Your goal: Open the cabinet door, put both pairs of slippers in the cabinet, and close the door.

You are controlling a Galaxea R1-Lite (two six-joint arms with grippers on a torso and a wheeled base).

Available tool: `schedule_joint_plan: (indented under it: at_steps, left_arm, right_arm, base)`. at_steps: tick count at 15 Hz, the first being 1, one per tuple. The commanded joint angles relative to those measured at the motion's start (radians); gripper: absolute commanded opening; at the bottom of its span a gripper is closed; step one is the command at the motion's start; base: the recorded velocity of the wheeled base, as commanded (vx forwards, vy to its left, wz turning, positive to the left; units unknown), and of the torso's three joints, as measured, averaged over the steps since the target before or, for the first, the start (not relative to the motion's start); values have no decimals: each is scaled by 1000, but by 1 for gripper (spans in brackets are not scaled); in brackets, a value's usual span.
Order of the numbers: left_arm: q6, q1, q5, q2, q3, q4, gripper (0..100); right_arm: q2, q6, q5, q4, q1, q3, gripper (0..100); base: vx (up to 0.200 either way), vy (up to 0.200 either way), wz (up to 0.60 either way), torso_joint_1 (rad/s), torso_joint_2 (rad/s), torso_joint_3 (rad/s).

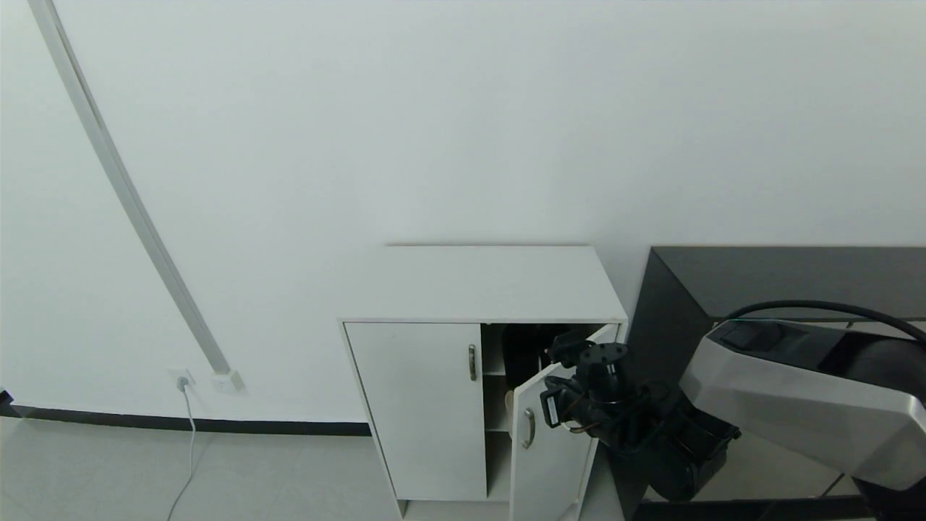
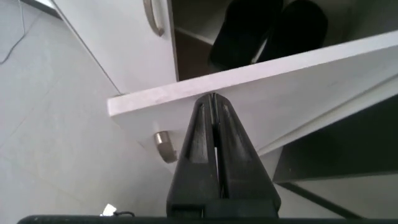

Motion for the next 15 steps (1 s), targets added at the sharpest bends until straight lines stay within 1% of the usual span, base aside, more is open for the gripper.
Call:
schedule_joint_plan:
  at_steps: [1, 8, 13, 15]
  left_arm:
    - [0, 1, 1, 1, 0, 0, 0]
    - [0, 1, 1, 1, 0, 0, 0]
    - [0, 1, 1, 1, 0, 0, 0]
    - [0, 1, 1, 1, 0, 0, 0]
  right_arm:
    - [45, 0, 0, 17, -16, -67, 0]
    - [110, -3, 0, 163, -35, -290, 0]
    - [171, -3, -1, 210, -47, -414, 0]
    - [188, -5, -1, 262, -56, -474, 0]
  base:
    - [0, 0, 0, 0, 0, 0]
    - [0, 0, 0, 0, 0, 0]
    - [0, 0, 0, 0, 0, 0]
    - [0, 0, 0, 0, 0, 0]
